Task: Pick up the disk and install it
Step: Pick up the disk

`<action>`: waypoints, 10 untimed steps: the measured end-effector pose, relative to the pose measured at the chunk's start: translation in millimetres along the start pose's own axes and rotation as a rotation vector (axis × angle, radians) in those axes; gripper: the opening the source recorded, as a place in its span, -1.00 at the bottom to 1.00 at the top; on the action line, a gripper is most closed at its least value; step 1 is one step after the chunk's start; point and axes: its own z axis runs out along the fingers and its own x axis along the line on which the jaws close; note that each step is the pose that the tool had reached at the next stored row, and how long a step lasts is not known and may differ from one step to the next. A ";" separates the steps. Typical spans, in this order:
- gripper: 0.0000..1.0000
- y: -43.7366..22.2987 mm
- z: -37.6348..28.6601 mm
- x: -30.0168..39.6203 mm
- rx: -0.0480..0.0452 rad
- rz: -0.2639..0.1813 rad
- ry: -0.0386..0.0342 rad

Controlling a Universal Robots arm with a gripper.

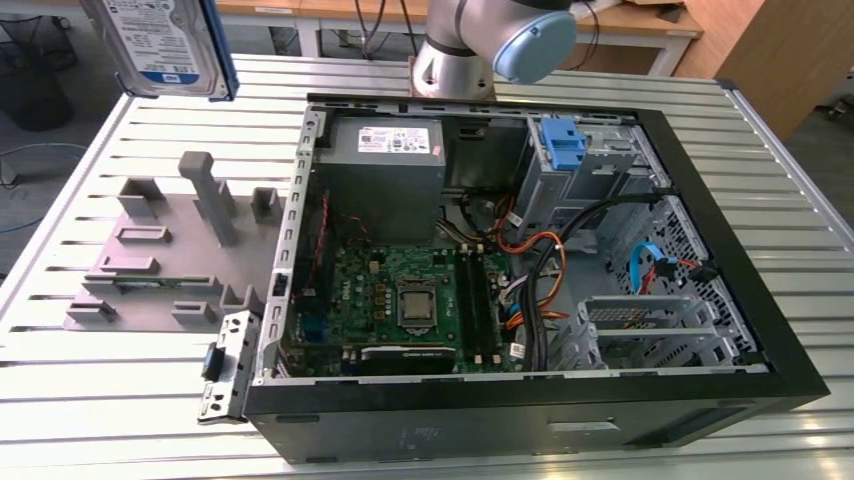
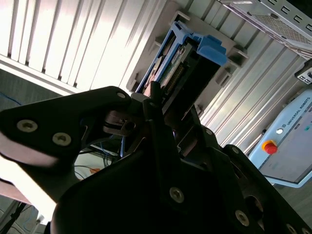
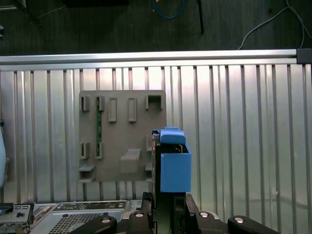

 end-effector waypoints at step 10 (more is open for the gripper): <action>-0.31 -1.9 0.0 -0.1 0.0000 0.000 0.0000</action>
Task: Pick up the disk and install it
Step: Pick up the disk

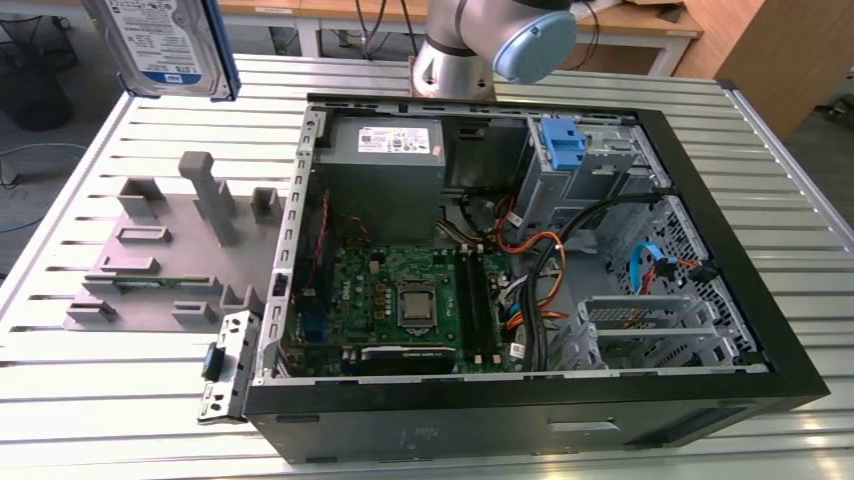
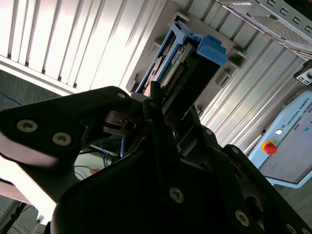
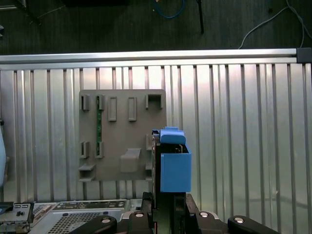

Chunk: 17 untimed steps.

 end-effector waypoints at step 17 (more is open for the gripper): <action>-0.31 -11.0 0.0 -0.6 0.0000 0.000 0.0000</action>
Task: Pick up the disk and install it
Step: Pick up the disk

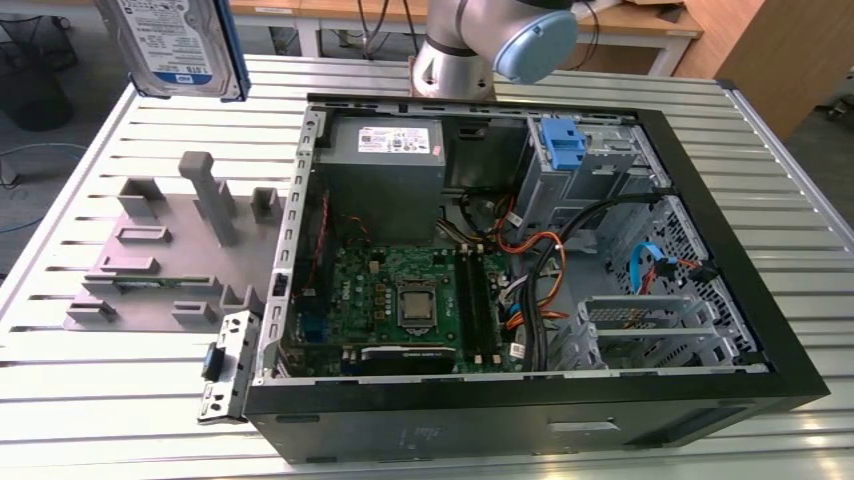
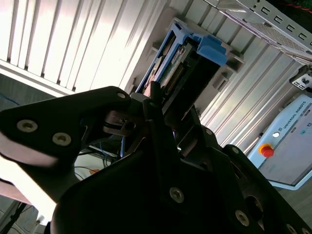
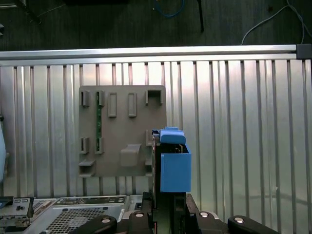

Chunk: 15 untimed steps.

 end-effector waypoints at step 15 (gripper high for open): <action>-0.31 -25.7 0.1 -1.3 0.0000 0.000 0.0000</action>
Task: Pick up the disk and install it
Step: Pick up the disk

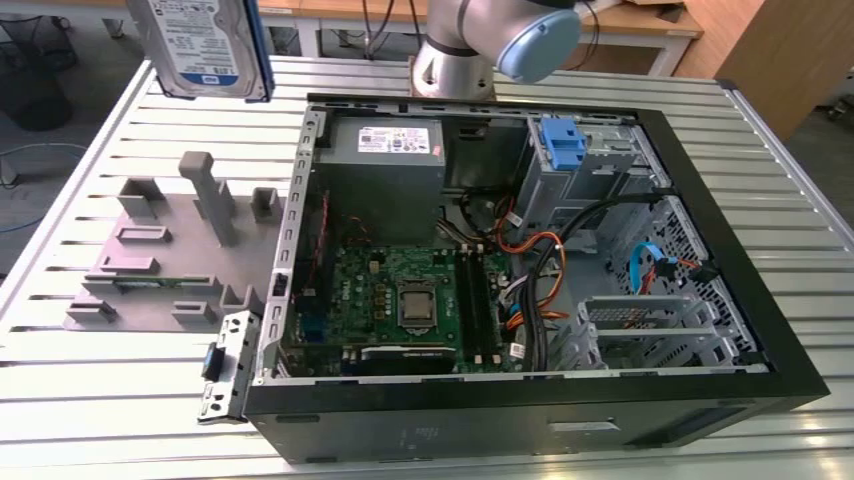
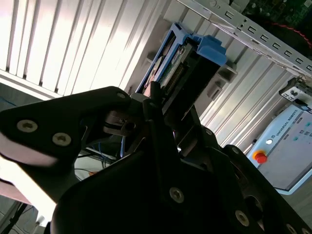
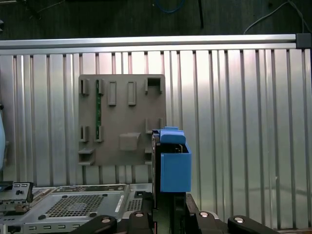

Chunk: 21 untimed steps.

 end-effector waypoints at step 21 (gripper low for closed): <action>-0.31 -21.8 -0.2 5.9 0.0000 0.000 -0.0001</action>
